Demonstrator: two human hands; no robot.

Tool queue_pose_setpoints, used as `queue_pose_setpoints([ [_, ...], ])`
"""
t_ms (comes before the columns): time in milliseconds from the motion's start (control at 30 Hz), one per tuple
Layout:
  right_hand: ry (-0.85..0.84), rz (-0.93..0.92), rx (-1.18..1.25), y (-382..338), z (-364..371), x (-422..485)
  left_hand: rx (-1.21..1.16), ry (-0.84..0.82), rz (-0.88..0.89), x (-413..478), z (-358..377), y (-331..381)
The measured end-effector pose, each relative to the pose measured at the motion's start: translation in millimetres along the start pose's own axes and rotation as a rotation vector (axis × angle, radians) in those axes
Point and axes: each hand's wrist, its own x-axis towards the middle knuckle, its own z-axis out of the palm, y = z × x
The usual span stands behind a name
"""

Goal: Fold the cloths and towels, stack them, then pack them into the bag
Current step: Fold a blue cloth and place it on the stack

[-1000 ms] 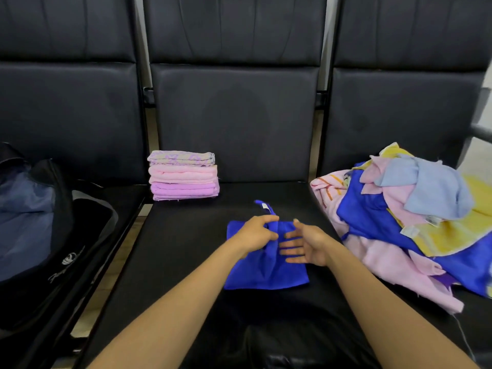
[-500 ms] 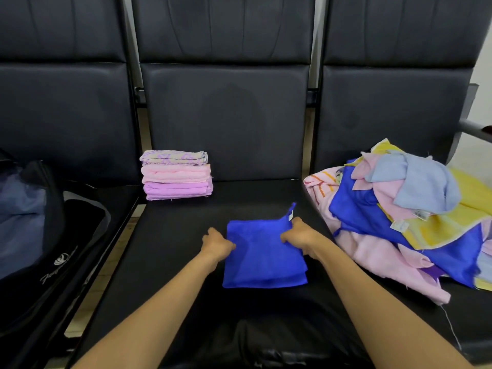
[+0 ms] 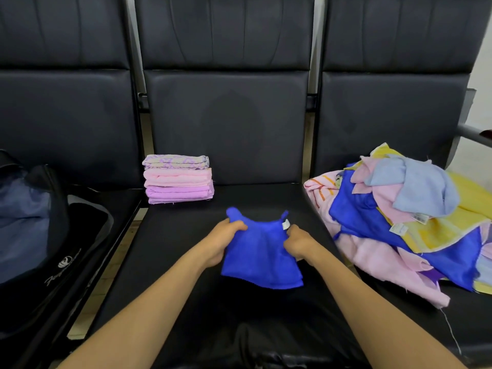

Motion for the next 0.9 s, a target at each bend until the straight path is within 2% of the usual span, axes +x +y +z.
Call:
queue_pose_setpoints([
  [67,-0.028,-0.003,0.239,-3.0,6.9,-0.3,0.001,-0.046,0.075,-11.1,1.1,26.2],
  [167,-0.294,0.139,0.801,-16.1,15.6,-6.8,-0.037,-0.096,0.118,-33.0,-4.0,61.0],
  [233,-0.44,0.18,1.062,-24.5,19.4,-11.3,-0.081,-0.114,0.098,-44.2,-14.8,74.4],
  [300,-0.563,0.164,1.253,-30.4,18.8,-17.7,-0.117,-0.106,0.087,-50.2,-28.6,78.8],
  [367,-0.605,0.079,1.335,-37.6,12.2,-30.0,-0.14,-0.056,0.071,-52.1,-44.7,75.0],
  [433,-0.528,-0.051,1.333,-41.8,3.8,-36.5,-0.147,0.007,0.062,-50.6,-61.2,64.9],
  [500,-0.374,-0.159,1.279,-40.7,-3.0,-33.4,-0.037,0.084,0.107,-46.0,-76.0,49.8],
  [600,-0.237,-0.267,1.078,-38.3,-10.4,-32.8,0.054,0.194,0.154,-42.9,-88.6,29.2],
  [767,-0.262,-0.393,0.761,-38.5,-16.2,-39.6,0.184,0.092,0.156,-39.6,-97.5,22.1],
  [833,-0.203,-0.415,0.646,-40.2,-13.7,-40.7,0.311,0.082,0.162,-39.1,-99.3,19.4],
  [900,-0.092,-0.429,0.499,-42.4,-9.5,-39.3,0.429,0.159,0.216,-37.4,-100.0,15.7],
])
